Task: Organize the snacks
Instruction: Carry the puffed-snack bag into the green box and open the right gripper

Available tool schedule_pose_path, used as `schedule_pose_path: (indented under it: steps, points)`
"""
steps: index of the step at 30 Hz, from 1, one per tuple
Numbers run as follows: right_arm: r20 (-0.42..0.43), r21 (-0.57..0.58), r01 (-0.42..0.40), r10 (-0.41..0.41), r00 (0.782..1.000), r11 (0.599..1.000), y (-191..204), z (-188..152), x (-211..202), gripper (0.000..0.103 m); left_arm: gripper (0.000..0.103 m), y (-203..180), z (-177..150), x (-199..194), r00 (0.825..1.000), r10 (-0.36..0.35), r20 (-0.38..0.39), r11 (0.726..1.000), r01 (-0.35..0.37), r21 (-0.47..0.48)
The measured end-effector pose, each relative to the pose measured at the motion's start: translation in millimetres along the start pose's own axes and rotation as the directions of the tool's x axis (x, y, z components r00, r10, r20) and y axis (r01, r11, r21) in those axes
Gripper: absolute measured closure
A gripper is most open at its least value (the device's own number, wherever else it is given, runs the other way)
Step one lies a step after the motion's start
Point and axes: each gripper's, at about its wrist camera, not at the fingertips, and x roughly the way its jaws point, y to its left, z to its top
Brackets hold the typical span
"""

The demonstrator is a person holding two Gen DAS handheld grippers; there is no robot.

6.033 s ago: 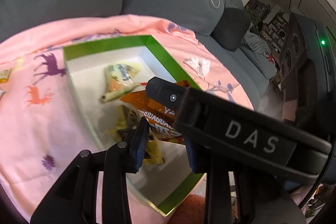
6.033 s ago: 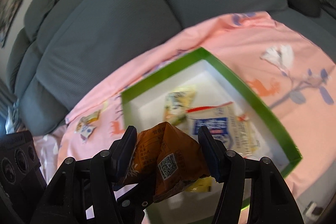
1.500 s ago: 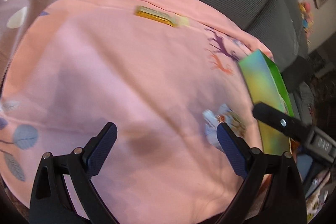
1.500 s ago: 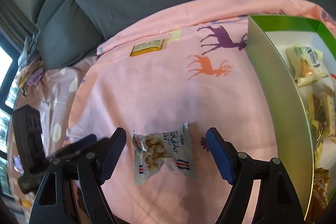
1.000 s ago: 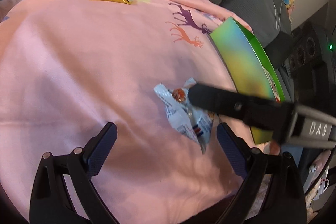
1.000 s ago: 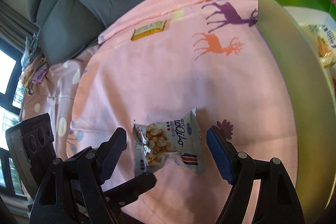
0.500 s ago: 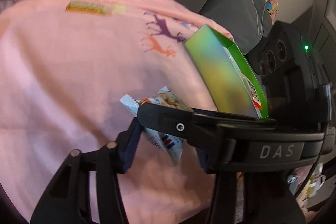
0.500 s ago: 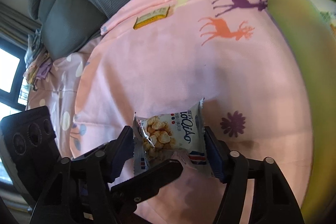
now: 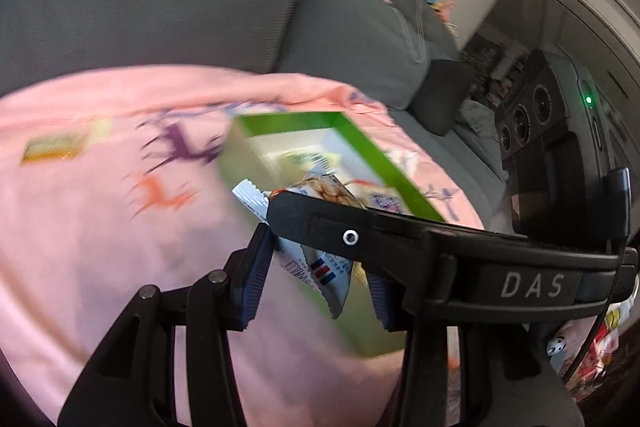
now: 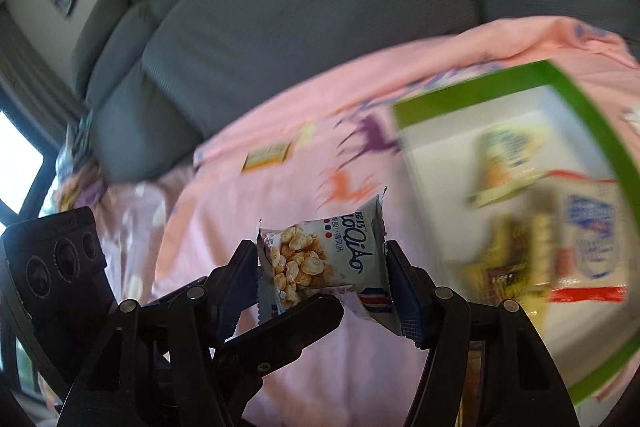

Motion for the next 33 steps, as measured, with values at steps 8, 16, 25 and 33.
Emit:
schedule_pose_path:
  steps: [8, 16, 25, 33]
  points:
    - [0.112, 0.116, 0.056, -0.069, 0.991, 0.992, -51.7, 12.9, -35.6, 0.037, 0.060, -36.5, 23.6, 50.3, 0.995, -0.095, -0.032, 0.990, 0.098, 0.097]
    - [0.108, 0.233, 0.120, -0.148, 0.983, 0.965, -82.7, 12.5, -41.6, 0.036, 0.060, -53.8, 23.9, 83.1, 0.990, -0.103, -0.092, 0.988, 0.113, 0.107]
    - [0.063, 0.307, 0.173, -0.202, 0.977, 0.936, -106.2, 11.1, -33.9, 0.036, 0.060, -54.8, 13.1, 104.4, 0.983, -0.092, -0.160, 0.993, 0.104, 0.064]
    - [0.046, 0.323, 0.237, -0.266, 0.963, 0.916, -111.1, 10.7, -32.2, 0.036, 0.056, -61.5, 8.6, 97.9, 0.985, -0.081, -0.155, 0.992, 0.094, 0.084]
